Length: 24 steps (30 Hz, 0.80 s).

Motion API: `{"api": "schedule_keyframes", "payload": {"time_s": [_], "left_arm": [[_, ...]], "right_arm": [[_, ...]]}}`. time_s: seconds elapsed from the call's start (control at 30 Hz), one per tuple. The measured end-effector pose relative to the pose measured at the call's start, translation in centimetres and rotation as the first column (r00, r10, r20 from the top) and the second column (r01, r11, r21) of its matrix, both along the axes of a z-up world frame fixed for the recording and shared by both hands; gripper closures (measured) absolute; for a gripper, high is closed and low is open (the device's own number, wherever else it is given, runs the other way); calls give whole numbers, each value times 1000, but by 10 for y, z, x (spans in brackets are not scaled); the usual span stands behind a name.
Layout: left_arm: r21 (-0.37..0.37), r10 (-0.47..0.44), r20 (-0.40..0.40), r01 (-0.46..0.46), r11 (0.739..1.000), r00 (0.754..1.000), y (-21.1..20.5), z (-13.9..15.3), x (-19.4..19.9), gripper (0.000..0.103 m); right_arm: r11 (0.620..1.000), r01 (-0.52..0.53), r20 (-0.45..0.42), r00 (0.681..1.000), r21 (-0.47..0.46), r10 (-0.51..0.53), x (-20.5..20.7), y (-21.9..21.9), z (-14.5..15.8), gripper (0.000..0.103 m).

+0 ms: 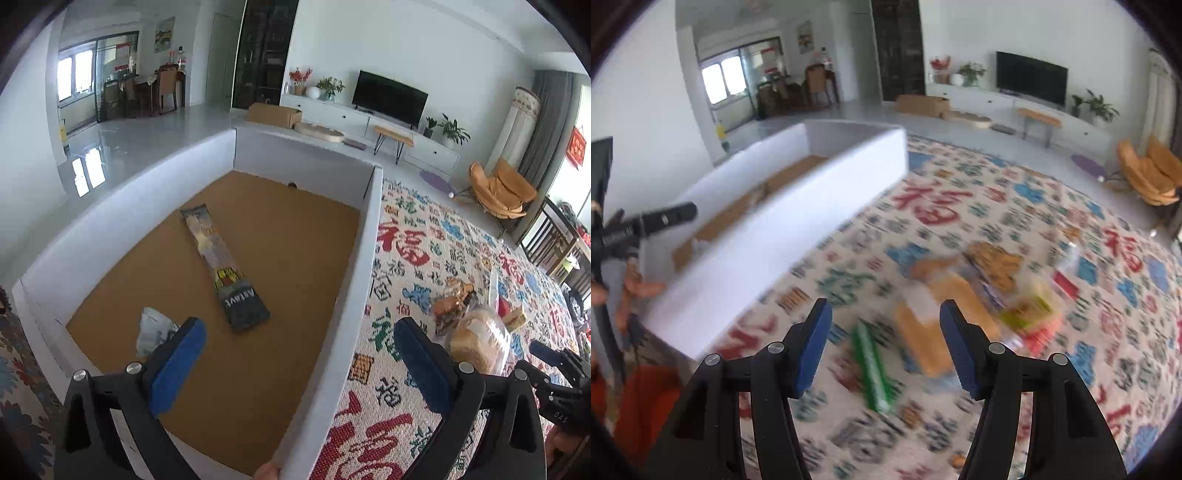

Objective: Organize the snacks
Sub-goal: 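Carry both packets over the white box and open both tools, then bring both tools back over the remaining snacks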

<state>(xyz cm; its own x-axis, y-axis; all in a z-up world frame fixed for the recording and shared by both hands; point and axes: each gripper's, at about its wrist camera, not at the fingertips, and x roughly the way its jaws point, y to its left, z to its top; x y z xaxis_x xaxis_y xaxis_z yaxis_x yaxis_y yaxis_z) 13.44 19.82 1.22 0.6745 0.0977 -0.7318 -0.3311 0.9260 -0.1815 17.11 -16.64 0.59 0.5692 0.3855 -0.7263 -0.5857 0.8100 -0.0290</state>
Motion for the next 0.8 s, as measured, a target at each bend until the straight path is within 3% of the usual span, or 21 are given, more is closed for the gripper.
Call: {"api": "schedule_keyframes", "payload": {"time_s": [0.1, 0.17, 0.33, 0.43, 0.5, 0.63, 0.67, 0.8], "left_arm": [[41, 4, -3, -4, 999, 1000, -12, -2, -8, 6], [22, -3, 13, 3, 1000, 1000, -13, 2, -12, 6], [5, 29, 4, -29, 1000, 1000, -10, 6, -19, 6], [65, 107, 101, -113, 991, 989, -19, 30, -41, 6], [126, 99, 192, -124, 984, 976, -38, 53, -60, 5], [152, 15, 272, -58, 987, 962, -82, 77, -92, 0], [145, -9, 278, -32, 989, 960, -95, 76, -98, 0], [88, -128, 214, 111, 990, 968, -142, 48, -100, 0]], "right_arm": [[989, 138, 25, 990, -57, -137, -5, -76, -23, 39], [972, 220, 39, 975, -85, -217, -6, -111, -32, 39], [945, 319, 10, 948, -78, -319, -13, -142, -35, 39], [941, 331, 5, 943, -71, -332, -9, -136, -45, 39], [937, 342, -4, 939, -66, -343, -4, -135, -50, 39], [932, 352, -16, 935, -87, -355, 1, -138, -60, 38], [931, 356, -15, 933, -86, -358, 2, -139, -61, 34], [925, 372, -22, 927, -78, -374, 3, -145, -67, 28]]}}
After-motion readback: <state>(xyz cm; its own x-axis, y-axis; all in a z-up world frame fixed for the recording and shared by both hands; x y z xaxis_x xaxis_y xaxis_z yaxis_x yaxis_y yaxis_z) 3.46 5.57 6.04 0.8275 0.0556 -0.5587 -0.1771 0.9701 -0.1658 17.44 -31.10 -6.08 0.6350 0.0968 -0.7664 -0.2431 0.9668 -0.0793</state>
